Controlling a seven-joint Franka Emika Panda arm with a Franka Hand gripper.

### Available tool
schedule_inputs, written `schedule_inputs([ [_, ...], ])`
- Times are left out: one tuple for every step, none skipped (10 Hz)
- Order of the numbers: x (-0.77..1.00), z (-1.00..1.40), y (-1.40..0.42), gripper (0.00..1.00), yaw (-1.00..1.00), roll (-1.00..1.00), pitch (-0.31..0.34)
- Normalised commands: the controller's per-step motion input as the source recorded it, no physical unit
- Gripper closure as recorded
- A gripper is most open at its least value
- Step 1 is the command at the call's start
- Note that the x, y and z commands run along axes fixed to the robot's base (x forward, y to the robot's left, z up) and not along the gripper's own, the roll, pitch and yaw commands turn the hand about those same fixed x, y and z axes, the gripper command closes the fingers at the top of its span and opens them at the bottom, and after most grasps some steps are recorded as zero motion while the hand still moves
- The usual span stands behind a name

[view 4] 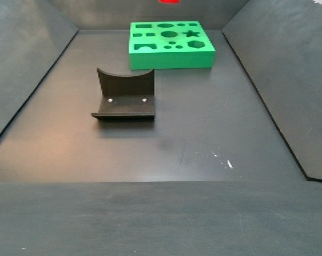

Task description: Insert the round object.

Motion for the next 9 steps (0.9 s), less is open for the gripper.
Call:
schedule_inputs([
  [0.00,-0.37,0.00,1.00,0.00,-0.17,-0.149],
  [0.00,-0.50,-0.12,1.00,0.00,-0.21,-0.146],
  [-0.05,-0.55,-0.29,1.00,0.00,-0.21,-0.116],
  [-0.04,-0.49,-0.29,1.00,0.00,-0.26,-0.043],
  [-0.05,-0.53,-0.32,1.00,0.00,-0.24,-0.014],
  [0.00,-0.49,-0.26,1.00,0.00,-0.26,0.001],
  [-0.07,-0.52,-0.29,1.00,0.00,-0.05,0.041],
  [0.00,-0.62,-0.28,1.00,-0.03,-0.03,0.149],
  [0.00,-0.47,-0.23,1.00,-0.04,0.00,0.069],
])
